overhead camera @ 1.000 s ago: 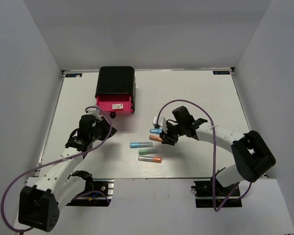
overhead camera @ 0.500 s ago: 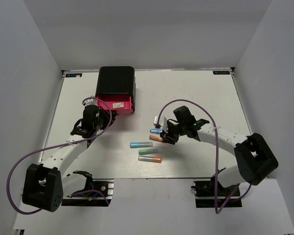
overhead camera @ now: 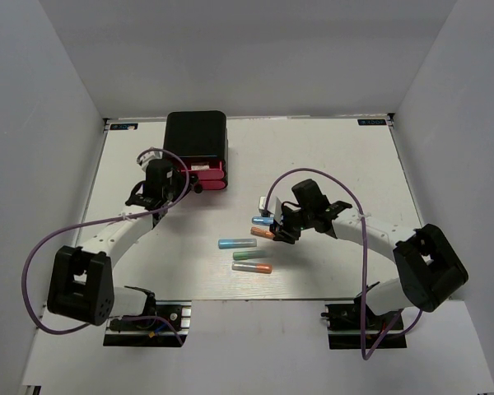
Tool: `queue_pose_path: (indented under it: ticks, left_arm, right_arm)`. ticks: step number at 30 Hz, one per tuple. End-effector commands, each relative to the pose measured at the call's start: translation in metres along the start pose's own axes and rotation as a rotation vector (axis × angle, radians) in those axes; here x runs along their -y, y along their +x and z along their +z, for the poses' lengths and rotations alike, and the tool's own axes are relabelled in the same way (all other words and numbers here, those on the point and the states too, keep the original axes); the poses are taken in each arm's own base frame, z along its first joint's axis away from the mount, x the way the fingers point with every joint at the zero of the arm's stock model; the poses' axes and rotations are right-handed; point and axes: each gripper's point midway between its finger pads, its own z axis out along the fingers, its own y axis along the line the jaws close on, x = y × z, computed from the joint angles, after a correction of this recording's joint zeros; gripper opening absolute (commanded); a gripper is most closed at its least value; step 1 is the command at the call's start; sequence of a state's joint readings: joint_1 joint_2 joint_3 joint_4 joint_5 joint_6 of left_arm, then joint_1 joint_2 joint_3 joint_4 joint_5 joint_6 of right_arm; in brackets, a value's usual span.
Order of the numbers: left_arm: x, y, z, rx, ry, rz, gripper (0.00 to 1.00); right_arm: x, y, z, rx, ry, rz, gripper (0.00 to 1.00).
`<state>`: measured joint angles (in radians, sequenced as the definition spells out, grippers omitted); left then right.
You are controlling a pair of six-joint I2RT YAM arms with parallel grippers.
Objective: Sort the stationery into containers
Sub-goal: Close the drawer, then open the drawer
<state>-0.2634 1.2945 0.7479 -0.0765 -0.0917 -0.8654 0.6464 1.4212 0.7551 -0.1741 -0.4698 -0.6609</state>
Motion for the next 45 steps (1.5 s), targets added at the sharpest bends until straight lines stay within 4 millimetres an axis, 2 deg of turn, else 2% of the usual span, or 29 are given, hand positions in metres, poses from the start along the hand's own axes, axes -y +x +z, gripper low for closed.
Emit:
queue_pose_path:
  ticks: [1, 12, 15, 17, 21, 22, 23, 26, 29, 32, 33, 36, 40, 41, 45]
  left_arm:
    - [0.029, -0.037, 0.001, 0.098, 0.042, -0.047, 0.28]
    - [0.030, -0.054, 0.019, 0.133, -0.023, -0.091, 0.28]
    - [0.030, -0.054, 0.019, 0.133, -0.023, -0.091, 0.33]
    - [0.027, -0.051, 0.020, 0.130, -0.027, -0.090, 0.40]
    - [0.023, -0.040, 0.016, 0.093, -0.011, -0.057, 0.41]
    - [0.027, -0.041, 0.012, 0.088, 0.009, -0.038, 0.40]
    - [0.020, -0.033, 0.010, 0.072, 0.003, -0.027, 0.37]
    - [0.015, -0.022, 0.005, 0.049, 0.022, -0.026, 0.33]
    - [0.000, -0.007, 0.006, 0.025, 0.007, -0.024, 0.31]
    - [0.002, -0.004, 0.004, 0.017, 0.035, -0.025, 0.41]
    - [0.003, -0.004, 0.005, 0.024, 0.044, -0.025, 0.49]
    - [0.006, -0.003, 0.010, 0.021, 0.060, -0.035, 0.55]
    - [0.011, 0.001, 0.019, 0.005, 0.088, -0.064, 0.56]
    - [0.006, 0.006, 0.021, -0.006, 0.074, -0.063, 0.56]
    - [0.011, 0.004, 0.030, 0.012, 0.098, -0.086, 0.56]
  right_arm:
    - [0.005, -0.008, -0.004, 0.029, 0.023, -0.028, 0.46]
    - [0.006, -0.007, -0.004, 0.027, 0.026, -0.028, 0.46]
    - [0.004, -0.008, -0.004, 0.032, 0.022, -0.032, 0.46]
    - [0.004, -0.007, -0.004, 0.030, 0.024, -0.029, 0.46]
    - [0.001, -0.005, -0.004, 0.030, 0.013, -0.025, 0.46]
    - [0.002, -0.007, -0.004, 0.034, 0.014, -0.029, 0.46]
    - [0.000, -0.006, -0.004, 0.034, 0.011, -0.028, 0.46]
    - [0.000, -0.005, -0.003, 0.032, 0.012, -0.027, 0.46]
    - [-0.001, -0.003, -0.002, 0.030, 0.008, -0.025, 0.46]
    - [0.000, -0.003, -0.002, 0.030, 0.010, -0.031, 0.46]
    - [-0.001, -0.003, -0.002, 0.028, 0.006, -0.030, 0.46]
    - [-0.001, -0.003, -0.001, 0.027, 0.004, -0.032, 0.46]
    - [0.001, -0.004, -0.002, 0.029, 0.009, -0.036, 0.46]
    - [0.002, -0.004, -0.002, 0.029, 0.012, -0.038, 0.46]
    - [0.001, -0.003, -0.002, 0.024, 0.009, -0.036, 0.47]
